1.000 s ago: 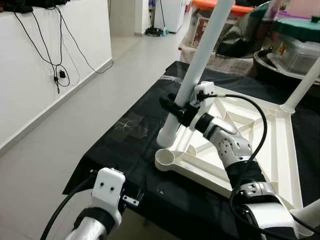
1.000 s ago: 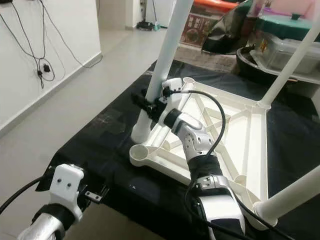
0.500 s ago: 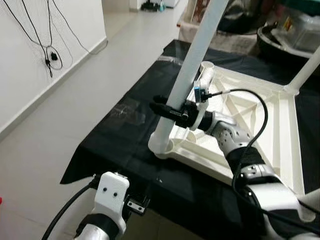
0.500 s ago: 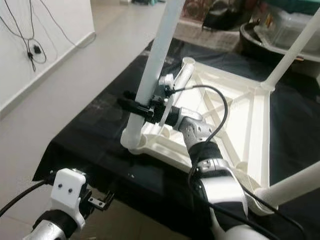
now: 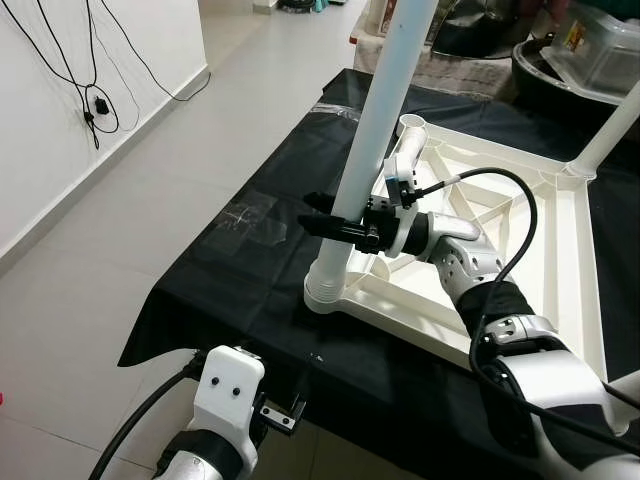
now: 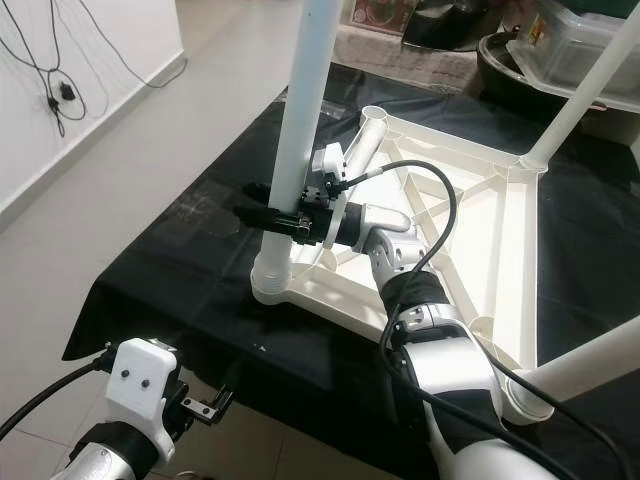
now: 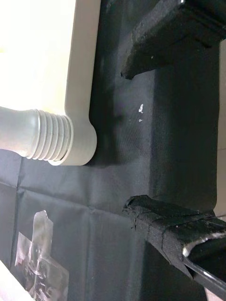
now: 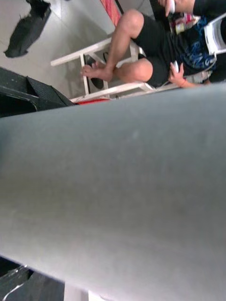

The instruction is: Building children table

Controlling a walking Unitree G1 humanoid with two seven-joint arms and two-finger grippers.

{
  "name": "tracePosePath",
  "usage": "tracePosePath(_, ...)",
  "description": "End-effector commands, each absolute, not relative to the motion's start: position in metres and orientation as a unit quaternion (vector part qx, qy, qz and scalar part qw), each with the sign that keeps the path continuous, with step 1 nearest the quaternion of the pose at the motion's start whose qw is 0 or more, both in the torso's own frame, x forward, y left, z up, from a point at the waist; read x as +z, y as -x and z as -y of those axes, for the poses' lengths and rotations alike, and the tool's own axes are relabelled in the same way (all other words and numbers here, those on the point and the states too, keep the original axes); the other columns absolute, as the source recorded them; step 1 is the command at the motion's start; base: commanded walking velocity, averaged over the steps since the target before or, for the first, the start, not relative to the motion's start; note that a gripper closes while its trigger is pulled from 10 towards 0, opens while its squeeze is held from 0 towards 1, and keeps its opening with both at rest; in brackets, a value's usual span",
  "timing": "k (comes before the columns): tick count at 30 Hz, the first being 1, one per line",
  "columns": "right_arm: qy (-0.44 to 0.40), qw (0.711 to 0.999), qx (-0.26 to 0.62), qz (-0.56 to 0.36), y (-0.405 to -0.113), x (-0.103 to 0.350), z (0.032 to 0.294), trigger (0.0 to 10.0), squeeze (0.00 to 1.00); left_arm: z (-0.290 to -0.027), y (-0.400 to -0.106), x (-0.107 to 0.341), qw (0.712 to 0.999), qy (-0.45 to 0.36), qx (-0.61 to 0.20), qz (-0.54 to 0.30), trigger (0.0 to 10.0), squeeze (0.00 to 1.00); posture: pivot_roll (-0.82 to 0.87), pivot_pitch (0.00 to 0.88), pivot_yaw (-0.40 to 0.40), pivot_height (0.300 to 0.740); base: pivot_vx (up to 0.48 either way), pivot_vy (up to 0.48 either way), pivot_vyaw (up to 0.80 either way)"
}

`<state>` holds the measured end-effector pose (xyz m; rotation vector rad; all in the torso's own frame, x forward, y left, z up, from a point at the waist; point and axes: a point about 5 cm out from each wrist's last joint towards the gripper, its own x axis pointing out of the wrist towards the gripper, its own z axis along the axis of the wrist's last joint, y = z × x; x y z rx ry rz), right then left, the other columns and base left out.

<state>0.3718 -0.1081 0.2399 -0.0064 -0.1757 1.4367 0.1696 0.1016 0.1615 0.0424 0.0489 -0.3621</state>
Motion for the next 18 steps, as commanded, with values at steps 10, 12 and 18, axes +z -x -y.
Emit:
tracePosePath(10, 0.081, 0.701, 0.709, -0.005, -0.361, 0.198, 0.085, 10.0, 0.00, -0.102, -0.168, 0.161, 0.983, -0.028, -0.178, -0.032, 10.0, 0.00, 0.26, 0.216, -0.124, 0.740, 0.000, 0.000, 0.00)
tracePosePath(12, 0.083, 0.695, 0.714, -0.005, -0.360, 0.198, 0.083, 10.0, 0.00, -0.102, -0.167, 0.161, 0.983, -0.028, -0.177, -0.032, 10.0, 0.00, 0.26, 0.217, -0.126, 0.740, 0.000, 0.000, 0.00)
tracePosePath(18, 0.073, 0.690, 0.721, -0.009, -0.361, 0.201, 0.075, 10.0, 0.00, -0.102, -0.167, 0.161, 0.984, -0.029, -0.174, -0.032, 10.0, 0.00, 0.26, 0.220, -0.128, 0.740, 0.000, 0.000, 0.00)
